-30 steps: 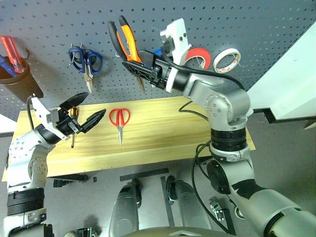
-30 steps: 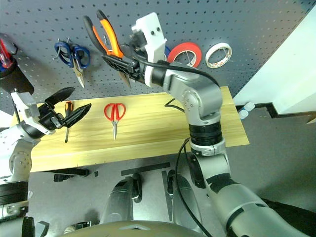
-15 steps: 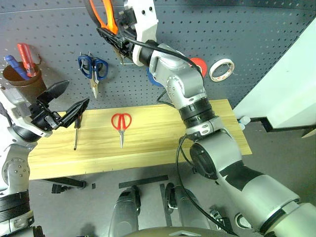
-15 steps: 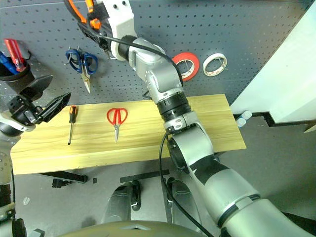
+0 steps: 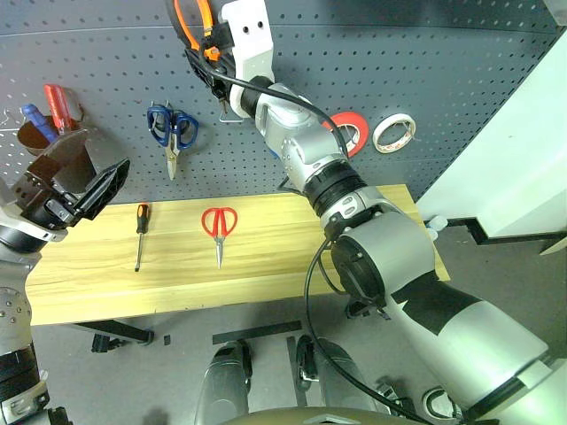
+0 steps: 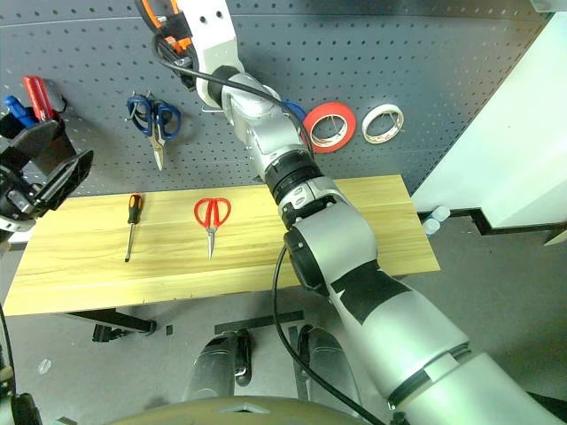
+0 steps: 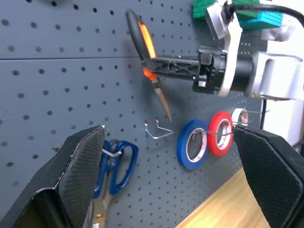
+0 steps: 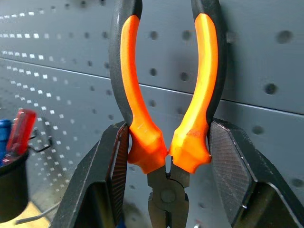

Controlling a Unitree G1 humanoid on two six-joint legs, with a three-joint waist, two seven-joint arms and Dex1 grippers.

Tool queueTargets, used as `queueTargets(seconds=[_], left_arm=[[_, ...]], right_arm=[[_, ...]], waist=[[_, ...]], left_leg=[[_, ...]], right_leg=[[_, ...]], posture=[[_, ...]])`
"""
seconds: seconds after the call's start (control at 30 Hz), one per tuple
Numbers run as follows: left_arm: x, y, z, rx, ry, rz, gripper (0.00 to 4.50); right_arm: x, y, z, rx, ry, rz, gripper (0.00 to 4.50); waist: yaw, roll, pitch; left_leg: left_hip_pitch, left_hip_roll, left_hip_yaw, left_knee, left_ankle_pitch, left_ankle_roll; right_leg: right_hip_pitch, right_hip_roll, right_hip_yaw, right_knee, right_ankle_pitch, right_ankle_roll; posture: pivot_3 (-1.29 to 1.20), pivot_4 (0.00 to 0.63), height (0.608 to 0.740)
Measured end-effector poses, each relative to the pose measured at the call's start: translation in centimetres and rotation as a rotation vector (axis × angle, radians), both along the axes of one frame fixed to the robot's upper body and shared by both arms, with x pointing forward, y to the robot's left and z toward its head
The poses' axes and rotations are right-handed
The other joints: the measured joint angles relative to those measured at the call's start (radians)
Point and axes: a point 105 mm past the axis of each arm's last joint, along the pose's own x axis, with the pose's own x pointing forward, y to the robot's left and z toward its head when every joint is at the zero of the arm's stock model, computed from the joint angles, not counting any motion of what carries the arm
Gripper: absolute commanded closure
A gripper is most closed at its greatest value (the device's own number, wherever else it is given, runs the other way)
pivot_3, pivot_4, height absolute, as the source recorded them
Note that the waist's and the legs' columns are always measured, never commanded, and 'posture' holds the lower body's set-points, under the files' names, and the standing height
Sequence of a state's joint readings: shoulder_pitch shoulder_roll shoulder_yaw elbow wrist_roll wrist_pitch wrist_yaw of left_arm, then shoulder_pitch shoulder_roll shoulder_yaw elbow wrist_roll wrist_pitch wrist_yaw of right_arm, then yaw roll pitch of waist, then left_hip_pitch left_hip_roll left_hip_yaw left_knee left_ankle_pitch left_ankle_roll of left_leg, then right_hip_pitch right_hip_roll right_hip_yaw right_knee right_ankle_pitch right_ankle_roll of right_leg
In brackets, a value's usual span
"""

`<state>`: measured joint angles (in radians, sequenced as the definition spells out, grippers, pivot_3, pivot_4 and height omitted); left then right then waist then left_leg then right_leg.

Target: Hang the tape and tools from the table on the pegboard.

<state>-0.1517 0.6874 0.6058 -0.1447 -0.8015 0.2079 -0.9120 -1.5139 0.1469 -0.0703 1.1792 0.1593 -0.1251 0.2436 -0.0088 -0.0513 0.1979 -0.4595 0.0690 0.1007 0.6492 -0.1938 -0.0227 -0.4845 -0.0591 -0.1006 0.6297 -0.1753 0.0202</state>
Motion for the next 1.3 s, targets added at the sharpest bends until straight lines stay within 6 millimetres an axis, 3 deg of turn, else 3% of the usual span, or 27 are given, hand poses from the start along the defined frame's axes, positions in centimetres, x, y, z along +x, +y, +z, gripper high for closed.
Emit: queueTargets(seconds=[0.4, 0.7, 1.13, 1.3], left_arm=[[0.3, 0.3, -0.2, -0.001, 0.008, 0.014, 0.00], [1.2, 0.1, -1.0, -0.003, 0.030, 0.050, 0.00], [1.9, -0.3, -1.5, -0.019, 0.061, 0.094, 0.00], [1.8, -0.4, -1.6, -0.027, 0.072, 0.081, 0.00]], right_arm=[[0.9, -0.2, -1.8, -0.085, 0.039, -0.117, 2.34], [1.1, -0.1, -2.1, -0.082, 0.095, -0.119, 2.34], [1.3, -0.3, -2.2, -0.039, 0.140, -0.100, 2.34], [1.1, -0.2, -0.9, -0.009, 0.130, -0.083, 2.34]], waist=[[0.000, 0.000, -0.002], [0.002, 0.000, -0.002], [0.023, 0.005, 0.002], [0.027, 0.013, 0.008]], left_leg=[[0.010, 0.001, 0.000, 0.000, 0.002, -0.001], [0.011, 0.002, 0.000, 0.000, 0.003, 0.000], [0.012, 0.006, 0.000, -0.002, 0.003, 0.000], [0.013, 0.009, 0.000, -0.002, 0.002, 0.000]], right_leg=[[0.010, 0.001, 0.000, -0.001, 0.002, -0.005], [0.010, 0.001, 0.000, -0.001, 0.003, -0.005], [0.010, 0.003, 0.001, -0.002, -0.001, -0.006], [0.010, 0.003, 0.001, -0.003, -0.002, -0.006]], posture=[[0.15, 0.062, 0.740], [0.17, 0.079, 0.740], [0.18, 0.191, 0.740], [0.19, 0.224, 0.740]])
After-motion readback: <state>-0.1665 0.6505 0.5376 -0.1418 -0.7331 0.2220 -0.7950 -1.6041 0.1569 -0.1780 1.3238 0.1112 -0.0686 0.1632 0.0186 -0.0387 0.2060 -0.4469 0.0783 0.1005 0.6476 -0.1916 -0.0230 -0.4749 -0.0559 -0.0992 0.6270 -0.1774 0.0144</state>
